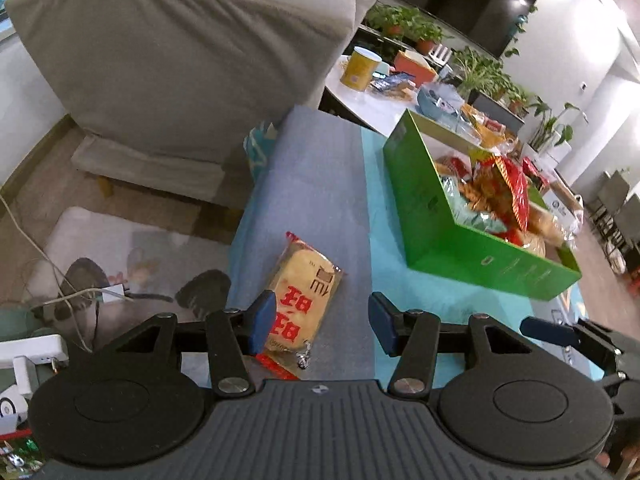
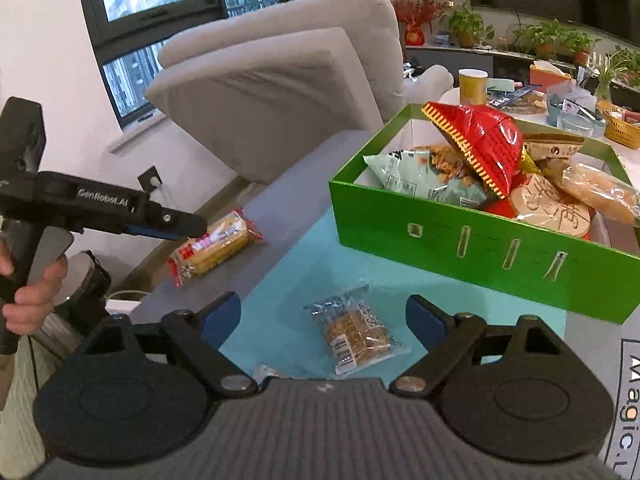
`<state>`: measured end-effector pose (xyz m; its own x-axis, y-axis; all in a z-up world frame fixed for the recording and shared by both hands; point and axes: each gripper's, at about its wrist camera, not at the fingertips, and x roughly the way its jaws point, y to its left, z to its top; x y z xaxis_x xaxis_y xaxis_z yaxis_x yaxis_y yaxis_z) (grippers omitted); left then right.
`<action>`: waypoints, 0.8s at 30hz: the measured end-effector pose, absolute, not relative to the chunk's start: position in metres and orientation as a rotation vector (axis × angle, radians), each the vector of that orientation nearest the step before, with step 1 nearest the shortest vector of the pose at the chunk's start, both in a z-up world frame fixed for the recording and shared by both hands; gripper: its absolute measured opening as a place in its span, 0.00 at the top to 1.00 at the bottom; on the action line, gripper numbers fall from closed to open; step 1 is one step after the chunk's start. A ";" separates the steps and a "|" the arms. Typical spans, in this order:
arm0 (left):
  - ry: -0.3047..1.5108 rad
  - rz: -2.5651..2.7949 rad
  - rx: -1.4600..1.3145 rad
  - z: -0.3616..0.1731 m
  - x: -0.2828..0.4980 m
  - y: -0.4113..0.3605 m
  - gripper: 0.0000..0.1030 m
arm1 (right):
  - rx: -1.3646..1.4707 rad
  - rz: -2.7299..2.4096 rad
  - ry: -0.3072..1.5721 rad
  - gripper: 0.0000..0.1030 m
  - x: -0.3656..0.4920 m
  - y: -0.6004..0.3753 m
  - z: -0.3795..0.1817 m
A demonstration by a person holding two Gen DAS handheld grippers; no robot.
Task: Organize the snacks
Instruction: 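Move the left gripper to the red-lettered cracker packet while the right gripper moves to the clear cookie packet, then close the left gripper on the cracker packet while the right gripper grasps the cookie packet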
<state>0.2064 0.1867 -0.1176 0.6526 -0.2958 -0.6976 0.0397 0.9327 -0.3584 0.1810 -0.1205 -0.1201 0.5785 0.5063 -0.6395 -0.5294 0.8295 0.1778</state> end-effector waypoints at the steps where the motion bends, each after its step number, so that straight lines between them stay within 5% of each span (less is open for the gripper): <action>1: 0.845 -0.200 -0.329 -0.120 0.208 0.186 0.53 | -0.036 0.607 0.743 0.13 0.182 -0.119 -0.121; 24: 0.807 -0.220 -0.098 -0.144 0.217 0.168 0.46 | -0.067 0.564 0.795 0.24 0.177 -0.107 -0.147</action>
